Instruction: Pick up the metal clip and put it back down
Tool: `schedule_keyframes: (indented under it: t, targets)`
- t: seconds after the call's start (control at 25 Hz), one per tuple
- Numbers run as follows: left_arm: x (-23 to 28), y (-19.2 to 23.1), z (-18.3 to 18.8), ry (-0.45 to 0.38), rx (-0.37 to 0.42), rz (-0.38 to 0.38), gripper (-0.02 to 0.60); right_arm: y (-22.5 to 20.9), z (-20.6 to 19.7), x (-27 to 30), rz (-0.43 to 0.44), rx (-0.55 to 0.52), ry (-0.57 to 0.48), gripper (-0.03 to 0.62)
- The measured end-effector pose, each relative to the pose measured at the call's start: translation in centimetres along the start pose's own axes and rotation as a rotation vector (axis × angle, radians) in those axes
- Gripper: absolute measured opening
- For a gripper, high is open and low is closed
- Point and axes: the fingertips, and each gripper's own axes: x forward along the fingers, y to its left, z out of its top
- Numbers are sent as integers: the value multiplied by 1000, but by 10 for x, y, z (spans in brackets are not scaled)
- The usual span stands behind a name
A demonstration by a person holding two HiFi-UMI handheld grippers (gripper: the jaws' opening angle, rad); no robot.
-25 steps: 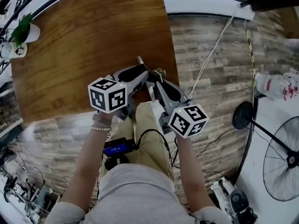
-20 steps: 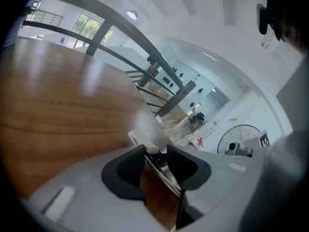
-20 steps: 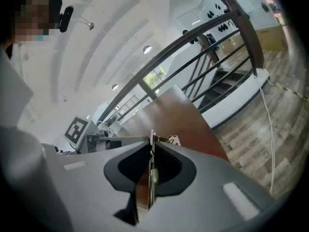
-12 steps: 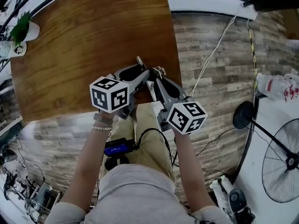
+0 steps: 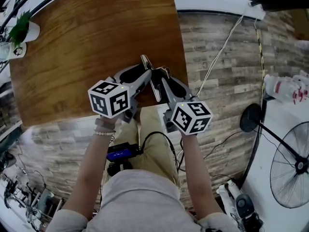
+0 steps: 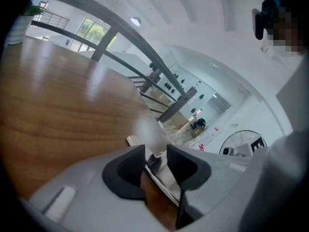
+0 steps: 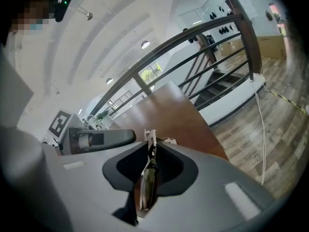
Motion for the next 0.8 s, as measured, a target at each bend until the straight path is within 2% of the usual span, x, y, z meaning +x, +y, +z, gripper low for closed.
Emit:
schedule_keyframes:
  t: [0.08, 0.24, 0.4, 0.56, 0.68, 0.8]
  targets:
    - [-2, 0, 3, -7, 6, -2, 140, -1, 0, 0, -14, -22, 4, 78]
    - [-8, -3, 8, -23, 17, -5, 133, -2, 6, -4, -29, -40, -19, 154]
    - [-16, -7, 14, -42, 58, -3, 113, -3, 7, -9, -70, -69, -37, 179]
    - [-27, -18, 21, -67, 134, -9, 60, -7, 11, -25, -155, -100, -87, 130]
    - [-37, -28, 26, -86, 195, -8, 0, -7, 14, -40, -197, -124, -119, 26]
    - [-47, -38, 30, -97, 237, -22, 0, 3, 17, -49, -199, -161, -136, 25]
